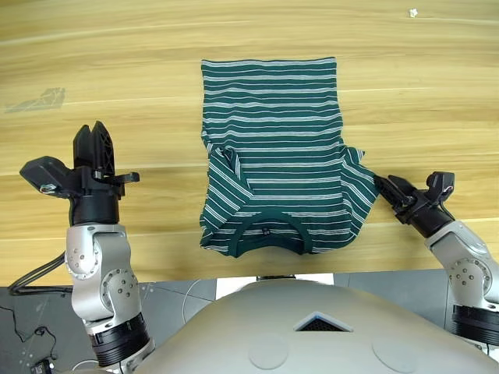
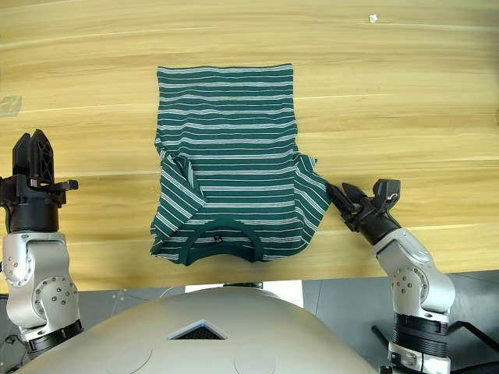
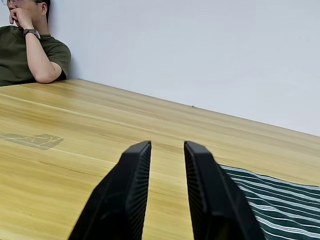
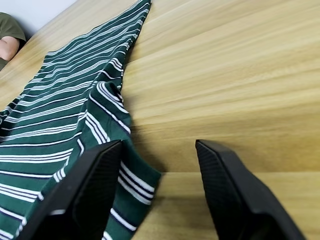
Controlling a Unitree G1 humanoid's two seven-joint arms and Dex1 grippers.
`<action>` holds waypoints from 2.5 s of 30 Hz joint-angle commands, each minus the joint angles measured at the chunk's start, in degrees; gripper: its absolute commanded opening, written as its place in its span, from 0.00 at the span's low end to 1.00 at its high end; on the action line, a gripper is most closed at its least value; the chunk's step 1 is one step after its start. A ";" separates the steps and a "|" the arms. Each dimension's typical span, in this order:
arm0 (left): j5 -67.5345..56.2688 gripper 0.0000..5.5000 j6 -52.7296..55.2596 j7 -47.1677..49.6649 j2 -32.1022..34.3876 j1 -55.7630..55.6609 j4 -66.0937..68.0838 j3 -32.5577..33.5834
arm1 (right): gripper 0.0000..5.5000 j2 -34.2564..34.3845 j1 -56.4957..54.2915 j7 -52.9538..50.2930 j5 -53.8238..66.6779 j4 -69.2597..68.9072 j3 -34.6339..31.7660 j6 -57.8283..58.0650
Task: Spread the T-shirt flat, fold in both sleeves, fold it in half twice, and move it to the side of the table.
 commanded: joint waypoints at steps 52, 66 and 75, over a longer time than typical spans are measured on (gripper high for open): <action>8.07 0.23 -0.13 -4.24 -3.51 -0.44 2.68 -6.37 | 0.01 2.66 -5.14 12.71 -18.47 -7.54 24.75 -13.31; 9.17 0.23 -0.27 -5.35 -3.92 -0.06 2.23 -7.85 | 0.01 2.27 -4.14 13.00 -25.15 -6.84 28.04 -19.81; 9.40 0.23 -0.25 -5.62 -4.19 0.08 2.07 -8.74 | 0.19 -0.20 -1.87 19.95 -13.59 -13.52 28.59 -12.63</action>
